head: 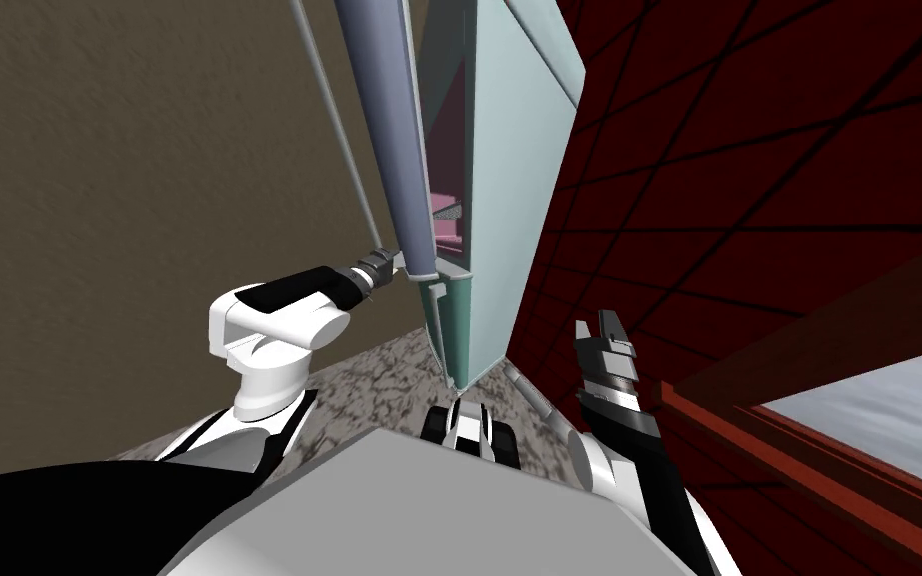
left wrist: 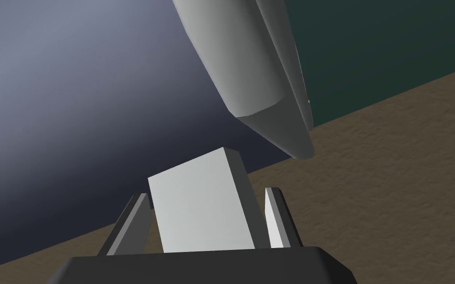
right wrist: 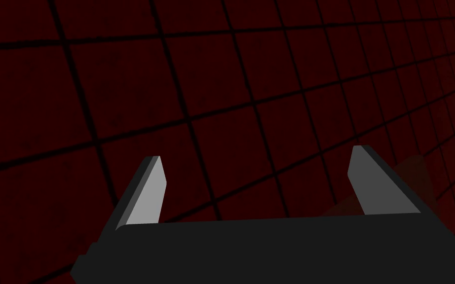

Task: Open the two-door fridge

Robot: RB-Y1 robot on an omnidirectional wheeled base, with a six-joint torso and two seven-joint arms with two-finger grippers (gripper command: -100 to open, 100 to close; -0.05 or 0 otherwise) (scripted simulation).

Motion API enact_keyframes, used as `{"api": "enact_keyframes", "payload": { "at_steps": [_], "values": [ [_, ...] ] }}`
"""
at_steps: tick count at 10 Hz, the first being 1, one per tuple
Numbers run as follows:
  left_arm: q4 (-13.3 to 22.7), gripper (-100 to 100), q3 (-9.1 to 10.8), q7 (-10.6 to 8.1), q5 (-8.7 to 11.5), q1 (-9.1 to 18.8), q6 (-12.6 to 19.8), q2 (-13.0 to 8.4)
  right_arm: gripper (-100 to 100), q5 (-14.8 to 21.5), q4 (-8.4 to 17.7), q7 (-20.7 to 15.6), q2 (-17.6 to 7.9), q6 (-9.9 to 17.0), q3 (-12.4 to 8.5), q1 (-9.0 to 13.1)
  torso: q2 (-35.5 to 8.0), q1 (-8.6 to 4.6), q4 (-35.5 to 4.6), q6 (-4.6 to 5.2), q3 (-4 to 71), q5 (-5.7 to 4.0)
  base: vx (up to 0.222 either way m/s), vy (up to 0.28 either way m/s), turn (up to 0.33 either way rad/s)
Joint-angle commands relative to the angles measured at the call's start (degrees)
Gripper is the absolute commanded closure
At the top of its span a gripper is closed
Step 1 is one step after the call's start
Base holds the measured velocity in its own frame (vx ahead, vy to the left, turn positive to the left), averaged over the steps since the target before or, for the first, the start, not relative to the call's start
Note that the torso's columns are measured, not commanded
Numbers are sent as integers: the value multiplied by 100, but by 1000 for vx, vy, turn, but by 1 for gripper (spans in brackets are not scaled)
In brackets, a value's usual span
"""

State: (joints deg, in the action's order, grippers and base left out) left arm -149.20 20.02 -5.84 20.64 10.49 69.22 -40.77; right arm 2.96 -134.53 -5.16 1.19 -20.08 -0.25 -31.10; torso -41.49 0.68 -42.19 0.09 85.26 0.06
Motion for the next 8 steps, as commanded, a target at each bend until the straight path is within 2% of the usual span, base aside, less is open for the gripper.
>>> {"api": "enact_keyframes", "payload": {
  "at_steps": [1,2,3,5,6,7,8],
  "values": [
    [7,100,-19,24,149,63,-99,-33,0,0,0,0,1,0,0,-1,12,-29,7,-5,9,-3,-109,295,-51],
    [-11,100,-65,28,262,101,-123,-49,0,0,0,0,1,0,0,0,11,-35,9,-1,8,-7,-102,323,-111],
    [-11,100,-65,28,262,101,-123,-49,0,0,0,0,1,0,0,0,14,-31,8,5,9,-6,-116,283,-56],
    [-47,100,-157,35,486,176,-172,-81,0,0,0,0,1,0,1,0,-13,-41,9,-4,-14,-3,-104,328,-99],
    [-47,100,-157,35,486,176,-172,-81,0,0,0,0,0,0,0,-1,-5,-17,6,-2,-11,1,-90,306,-48],
    [-65,100,-204,39,598,214,-196,-97,0,0,0,0,1,0,0,-1,-5,-40,9,-6,-6,-1,-135,268,-76],
    [-65,100,-204,39,598,214,-196,-97,0,0,0,0,1,0,1,-1,-27,-55,11,-9,-26,-1,-114,253,-56]
  ]
}}
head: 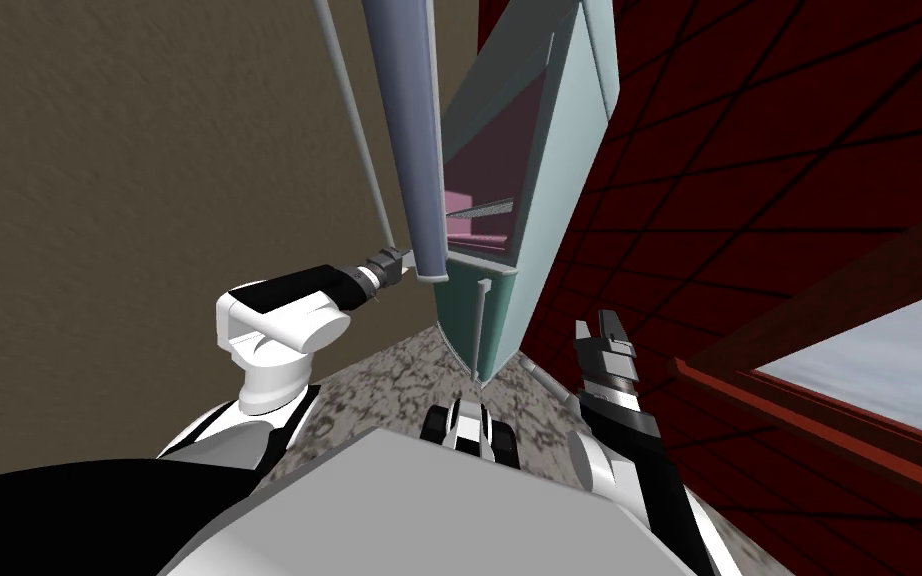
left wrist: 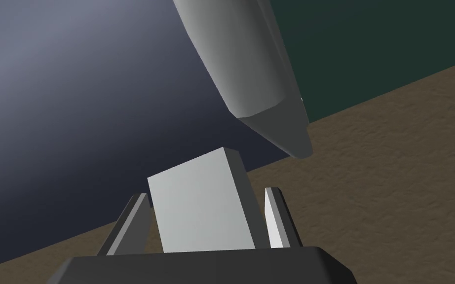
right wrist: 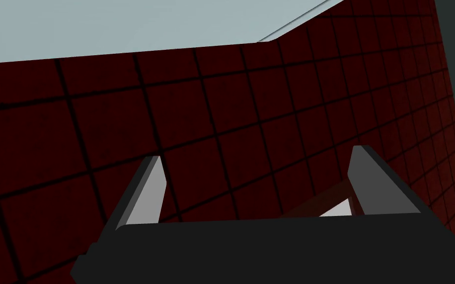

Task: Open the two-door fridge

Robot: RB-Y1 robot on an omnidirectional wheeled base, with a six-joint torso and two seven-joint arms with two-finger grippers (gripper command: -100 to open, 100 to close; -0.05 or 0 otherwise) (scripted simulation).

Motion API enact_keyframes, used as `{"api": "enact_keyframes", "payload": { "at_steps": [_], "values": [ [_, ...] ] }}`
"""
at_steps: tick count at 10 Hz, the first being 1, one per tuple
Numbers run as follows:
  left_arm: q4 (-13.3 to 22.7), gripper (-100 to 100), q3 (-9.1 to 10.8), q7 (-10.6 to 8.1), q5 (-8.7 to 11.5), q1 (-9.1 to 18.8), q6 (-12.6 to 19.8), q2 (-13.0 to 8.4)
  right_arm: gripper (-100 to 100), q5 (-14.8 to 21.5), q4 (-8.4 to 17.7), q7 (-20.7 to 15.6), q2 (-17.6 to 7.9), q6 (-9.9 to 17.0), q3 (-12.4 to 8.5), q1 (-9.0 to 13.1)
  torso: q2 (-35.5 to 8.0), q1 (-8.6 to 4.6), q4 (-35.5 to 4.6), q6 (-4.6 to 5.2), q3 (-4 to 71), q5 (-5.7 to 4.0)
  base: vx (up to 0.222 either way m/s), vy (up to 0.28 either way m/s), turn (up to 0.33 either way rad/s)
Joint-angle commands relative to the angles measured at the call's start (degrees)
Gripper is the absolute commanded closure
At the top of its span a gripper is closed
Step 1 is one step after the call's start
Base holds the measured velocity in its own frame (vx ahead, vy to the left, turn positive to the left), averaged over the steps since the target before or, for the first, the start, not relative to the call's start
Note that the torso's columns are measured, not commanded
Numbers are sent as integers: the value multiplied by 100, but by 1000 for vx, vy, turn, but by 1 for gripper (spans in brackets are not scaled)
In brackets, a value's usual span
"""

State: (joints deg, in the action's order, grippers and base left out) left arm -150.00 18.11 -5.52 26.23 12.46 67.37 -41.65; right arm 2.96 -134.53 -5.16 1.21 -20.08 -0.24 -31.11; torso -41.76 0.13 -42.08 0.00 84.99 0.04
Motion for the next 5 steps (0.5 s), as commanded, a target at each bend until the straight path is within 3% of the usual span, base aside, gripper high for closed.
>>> {"api": "enact_keyframes", "payload": {
  "at_steps": [1,2,4,5],
  "values": [
    [0,100,-7,2,35,23,-24,-7,0,0,0,0,0,0,0,-1,-14,-3,-1,-8,-16,3,-43,108,-21],
    [2,100,-56,21,135,62,-92,-14,0,0,0,0,2,0,1,-1,-12,-39,1,-8,-19,-3,-33,192,-85],
    [4,100,-109,40,235,89,-146,-19,0,0,0,0,-1,0,-1,-1,4,67,-13,8,5,9,-11,341,-94],
    [5,100,-162,59,334,115,-199,-24,0,0,0,0,-1,0,-1,-2,28,38,-11,7,28,2,-59,310,-47]
  ]
}}
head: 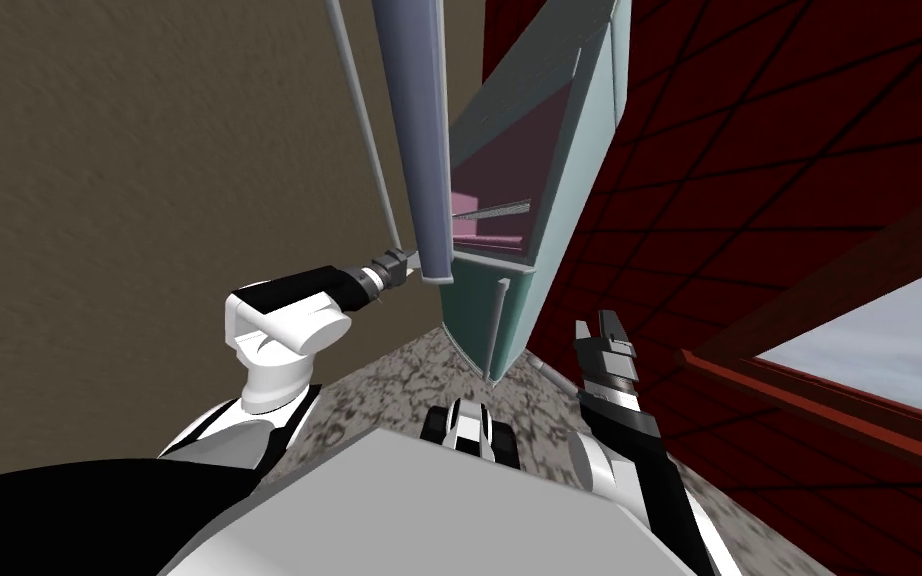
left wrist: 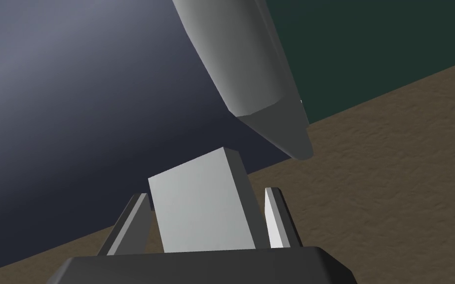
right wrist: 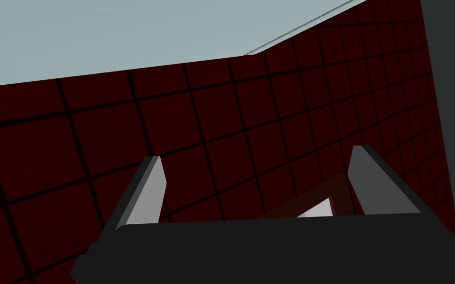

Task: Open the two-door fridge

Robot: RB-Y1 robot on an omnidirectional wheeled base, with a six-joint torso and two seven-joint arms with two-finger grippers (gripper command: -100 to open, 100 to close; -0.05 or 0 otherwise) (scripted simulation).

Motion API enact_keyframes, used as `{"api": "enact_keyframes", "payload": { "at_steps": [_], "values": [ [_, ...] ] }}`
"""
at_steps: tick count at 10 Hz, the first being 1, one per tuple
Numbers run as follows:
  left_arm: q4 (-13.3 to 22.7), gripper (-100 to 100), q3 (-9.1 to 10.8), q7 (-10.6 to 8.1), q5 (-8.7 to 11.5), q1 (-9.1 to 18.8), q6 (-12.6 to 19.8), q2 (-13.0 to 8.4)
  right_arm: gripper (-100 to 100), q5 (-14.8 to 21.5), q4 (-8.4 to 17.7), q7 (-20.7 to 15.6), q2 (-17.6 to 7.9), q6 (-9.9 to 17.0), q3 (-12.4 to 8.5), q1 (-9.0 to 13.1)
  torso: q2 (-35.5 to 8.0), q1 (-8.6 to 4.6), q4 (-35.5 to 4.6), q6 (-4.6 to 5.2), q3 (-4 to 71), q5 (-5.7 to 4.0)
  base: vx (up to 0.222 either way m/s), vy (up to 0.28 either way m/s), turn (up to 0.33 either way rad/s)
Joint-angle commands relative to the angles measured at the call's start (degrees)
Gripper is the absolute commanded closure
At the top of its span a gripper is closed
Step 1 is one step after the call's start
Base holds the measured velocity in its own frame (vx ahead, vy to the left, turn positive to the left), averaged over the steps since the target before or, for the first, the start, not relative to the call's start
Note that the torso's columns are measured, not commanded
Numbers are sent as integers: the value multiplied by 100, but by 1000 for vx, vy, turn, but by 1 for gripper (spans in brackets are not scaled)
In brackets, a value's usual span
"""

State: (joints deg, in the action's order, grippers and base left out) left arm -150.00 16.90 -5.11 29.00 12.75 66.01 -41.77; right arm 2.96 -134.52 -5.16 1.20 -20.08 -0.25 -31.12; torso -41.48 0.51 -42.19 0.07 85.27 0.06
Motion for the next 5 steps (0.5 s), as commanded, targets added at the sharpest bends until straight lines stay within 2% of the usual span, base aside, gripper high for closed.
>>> {"api": "enact_keyframes", "payload": {
  "at_steps": [1,2,4,5],
  "values": [
    [7,100,-94,38,156,112,-117,-17,0,0,0,0,0,0,0,1,-1,-24,6,5,1,-8,-65,398,-126],
    [7,100,-94,38,156,112,-117,-17,0,0,0,0,-1,0,0,1,2,-11,9,5,-1,-4,-37,338,-63],
    [10,100,-200,76,354,166,-224,-27,0,0,0,0,1,0,1,0,14,-59,15,6,6,-14,-20,310,-69],
    [10,100,-200,76,354,166,-224,-27,0,0,-1,0,0,0,0,0,20,-36,14,12,12,-13,4,308,-65]
  ]
}}
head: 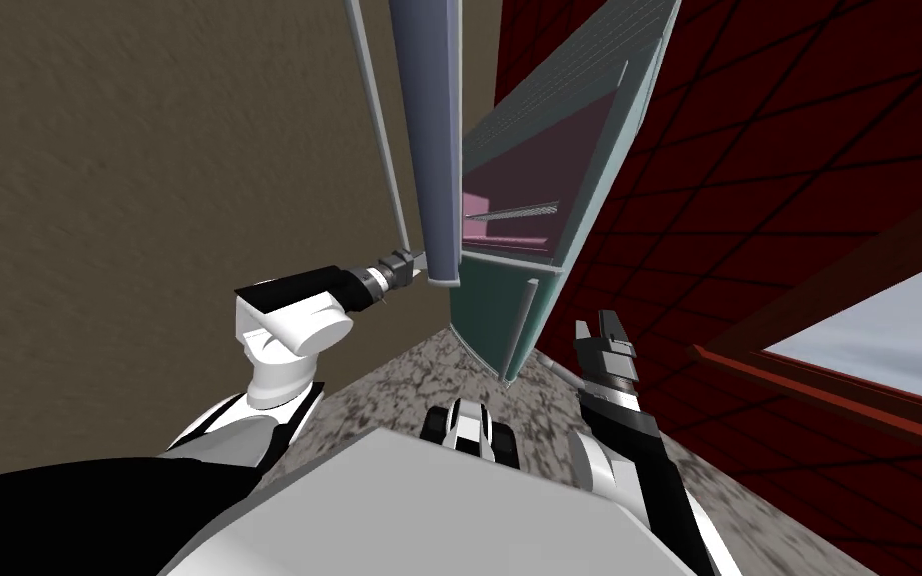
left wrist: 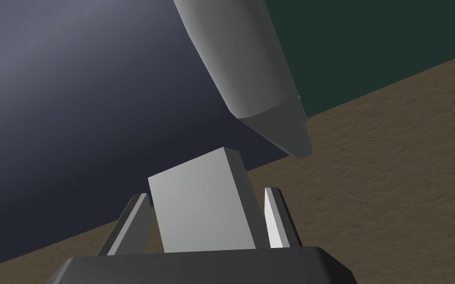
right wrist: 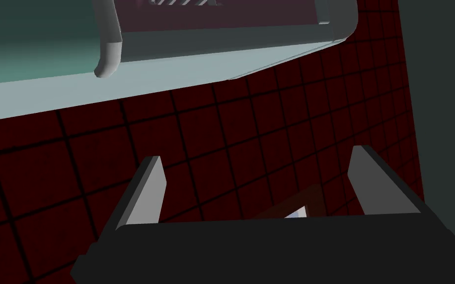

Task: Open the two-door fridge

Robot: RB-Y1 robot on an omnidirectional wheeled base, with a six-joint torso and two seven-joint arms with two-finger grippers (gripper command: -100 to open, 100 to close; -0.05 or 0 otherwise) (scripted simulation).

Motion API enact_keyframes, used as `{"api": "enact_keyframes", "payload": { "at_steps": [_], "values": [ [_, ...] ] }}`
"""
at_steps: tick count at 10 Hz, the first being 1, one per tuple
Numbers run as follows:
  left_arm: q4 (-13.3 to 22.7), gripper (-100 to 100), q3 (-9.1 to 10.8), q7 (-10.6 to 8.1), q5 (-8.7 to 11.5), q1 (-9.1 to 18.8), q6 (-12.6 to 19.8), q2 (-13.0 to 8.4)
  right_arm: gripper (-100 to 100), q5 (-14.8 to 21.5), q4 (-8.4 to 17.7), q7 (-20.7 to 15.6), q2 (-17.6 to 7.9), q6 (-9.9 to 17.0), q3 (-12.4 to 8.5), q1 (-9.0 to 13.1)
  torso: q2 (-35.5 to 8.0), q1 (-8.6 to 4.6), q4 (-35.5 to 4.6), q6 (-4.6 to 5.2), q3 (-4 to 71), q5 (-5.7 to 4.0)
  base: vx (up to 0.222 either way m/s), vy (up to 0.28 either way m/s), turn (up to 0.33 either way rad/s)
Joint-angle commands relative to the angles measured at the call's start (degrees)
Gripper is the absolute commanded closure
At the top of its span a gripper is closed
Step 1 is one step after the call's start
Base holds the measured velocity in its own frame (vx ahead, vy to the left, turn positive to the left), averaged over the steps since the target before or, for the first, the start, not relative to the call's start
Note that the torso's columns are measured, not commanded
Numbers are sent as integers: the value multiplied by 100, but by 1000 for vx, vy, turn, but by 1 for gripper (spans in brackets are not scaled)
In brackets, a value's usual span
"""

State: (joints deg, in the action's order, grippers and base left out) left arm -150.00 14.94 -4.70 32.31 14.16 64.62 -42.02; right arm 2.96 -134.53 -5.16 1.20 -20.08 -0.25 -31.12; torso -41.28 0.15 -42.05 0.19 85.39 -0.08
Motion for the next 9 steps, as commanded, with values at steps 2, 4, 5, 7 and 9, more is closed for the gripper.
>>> {"api": "enact_keyframes", "payload": {
  "at_steps": [2,4,5,7,9],
  "values": [
    [13,100,-110,73,223,78,-193,-11,0,0,0,0,0,0,0,0,15,-3,5,6,15,-3,-47,353,-110],
    [15,100,-163,92,322,105,-246,-16,0,0,0,0,1,0,0,0,-17,-17,4,-11,-16,4,-61,325,-70],
    [17,100,-216,111,421,132,-300,-21,0,0,0,0,0,0,0,0,-34,2,2,-15,-30,8,-36,389,-111],
    [0,100,-203,102,418,139,-310,-20,0,0,0,0,1,0,0,-1,-44,-14,4,-23,-43,14,-3,198,-38],
    [3,100,-301,164,603,206,-422,-21,0,0,0,0,2,0,2,-1,-29,-23,1,-6,-30,-1,33,250,-134]
  ]
}}
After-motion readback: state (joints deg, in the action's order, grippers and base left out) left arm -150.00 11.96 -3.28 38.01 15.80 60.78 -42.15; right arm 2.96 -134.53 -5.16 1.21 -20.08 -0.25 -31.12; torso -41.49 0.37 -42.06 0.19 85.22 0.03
